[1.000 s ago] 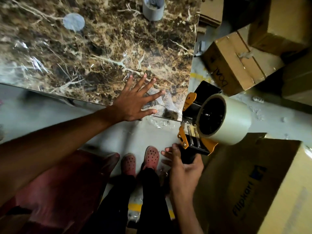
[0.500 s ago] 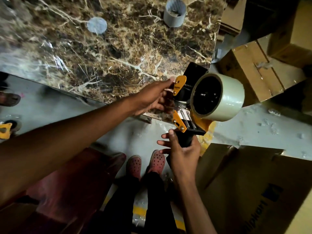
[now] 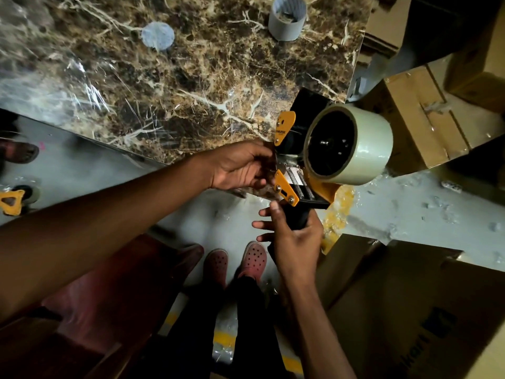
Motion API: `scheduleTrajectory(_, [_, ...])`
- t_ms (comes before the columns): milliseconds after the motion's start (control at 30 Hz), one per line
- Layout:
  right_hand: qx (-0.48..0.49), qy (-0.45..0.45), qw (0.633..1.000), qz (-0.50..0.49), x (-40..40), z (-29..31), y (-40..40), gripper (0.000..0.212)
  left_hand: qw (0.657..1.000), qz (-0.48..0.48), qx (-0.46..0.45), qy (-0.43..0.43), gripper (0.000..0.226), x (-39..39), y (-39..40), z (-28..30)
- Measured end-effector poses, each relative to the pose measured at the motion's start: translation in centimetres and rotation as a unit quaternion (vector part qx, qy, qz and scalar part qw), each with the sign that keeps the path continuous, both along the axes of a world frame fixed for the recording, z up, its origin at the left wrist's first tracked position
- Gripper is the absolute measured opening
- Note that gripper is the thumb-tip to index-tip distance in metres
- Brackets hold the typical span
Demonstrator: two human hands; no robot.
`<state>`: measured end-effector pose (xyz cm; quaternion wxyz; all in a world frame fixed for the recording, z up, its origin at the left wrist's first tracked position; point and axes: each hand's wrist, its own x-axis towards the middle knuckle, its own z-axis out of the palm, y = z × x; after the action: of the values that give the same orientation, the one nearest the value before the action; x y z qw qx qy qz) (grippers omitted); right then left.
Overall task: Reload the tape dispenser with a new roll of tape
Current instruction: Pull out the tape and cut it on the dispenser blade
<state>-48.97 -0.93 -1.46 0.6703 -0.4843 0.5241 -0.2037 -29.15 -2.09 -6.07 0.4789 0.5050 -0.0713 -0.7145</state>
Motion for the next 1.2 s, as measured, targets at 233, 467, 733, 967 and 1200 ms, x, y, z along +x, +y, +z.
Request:
scheduleTrajectory(233, [0.008,-0.023,1.000,0.009,0.1,-1.1,-2.3,0.011,0.997,0.028,0.007,-0.074,0.031,1.8,-1.6,0.8])
scheduleTrajectory(467, [0.015,-0.031,0.998,0.057,1.5,-2.7,-6.9,0.009,0.948,0.007,0.084,-0.306,0.059,4.2,-2.6,3.4])
scheduleTrajectory(733, [0.018,-0.006,0.987,0.158,4.3,-3.4,-10.4,0.019,0.821,-0.095,0.086,-0.557,0.064,7.2,-1.2,4.1])
scheduleTrajectory(967, [0.037,-0.002,0.973,0.226,8.9,-3.2,-11.9,0.027,0.779,-0.060,-0.026,-0.624,0.080,11.3,0.6,2.2])
scheduleTrajectory(1200, [-0.009,0.063,0.950,0.306,14.6,-3.0,-11.2,0.035,0.828,0.037,-0.045,-0.558,0.081,15.0,1.8,0.0])
